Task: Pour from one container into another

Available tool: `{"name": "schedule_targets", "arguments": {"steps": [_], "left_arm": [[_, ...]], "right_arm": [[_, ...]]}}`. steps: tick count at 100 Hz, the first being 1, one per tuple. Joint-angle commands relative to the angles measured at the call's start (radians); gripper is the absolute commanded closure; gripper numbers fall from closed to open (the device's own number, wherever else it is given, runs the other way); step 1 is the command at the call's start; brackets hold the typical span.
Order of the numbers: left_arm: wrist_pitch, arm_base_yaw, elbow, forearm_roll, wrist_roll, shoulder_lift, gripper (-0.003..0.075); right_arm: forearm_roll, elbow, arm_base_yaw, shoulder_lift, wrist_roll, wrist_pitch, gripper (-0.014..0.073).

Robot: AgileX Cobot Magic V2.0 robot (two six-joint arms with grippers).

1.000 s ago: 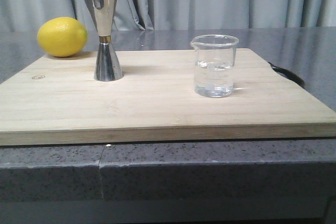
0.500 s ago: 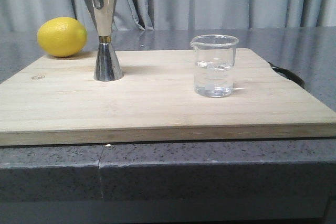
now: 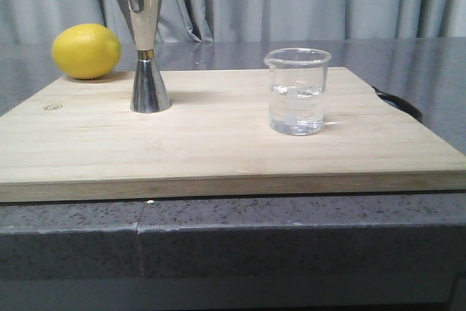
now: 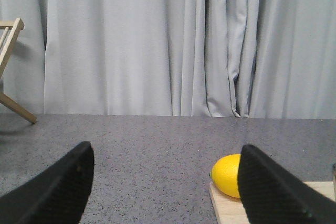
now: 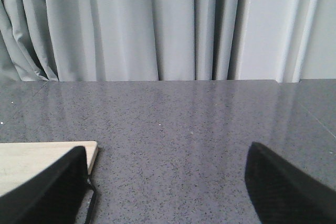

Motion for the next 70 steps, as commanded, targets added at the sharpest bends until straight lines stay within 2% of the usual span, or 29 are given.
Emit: {"name": "schedule_targets", "arguments": {"steps": [1,40,70], "left_arm": [[-0.081,0.001,-0.036,0.000,-0.008,0.019,0.0188],[-0.081,0.001,-0.036,0.000,-0.008,0.019,0.0262],[-0.081,0.001,-0.036,0.000,-0.008,0.019,0.0282]], "right_arm": [[-0.007,-0.034,-0.003,0.019,-0.009,-0.076,0.0019],[-0.007,-0.034,-0.003,0.019,-0.009,-0.076,0.0019],[-0.007,-0.034,-0.003,0.019,-0.009,-0.076,0.0019]]}}
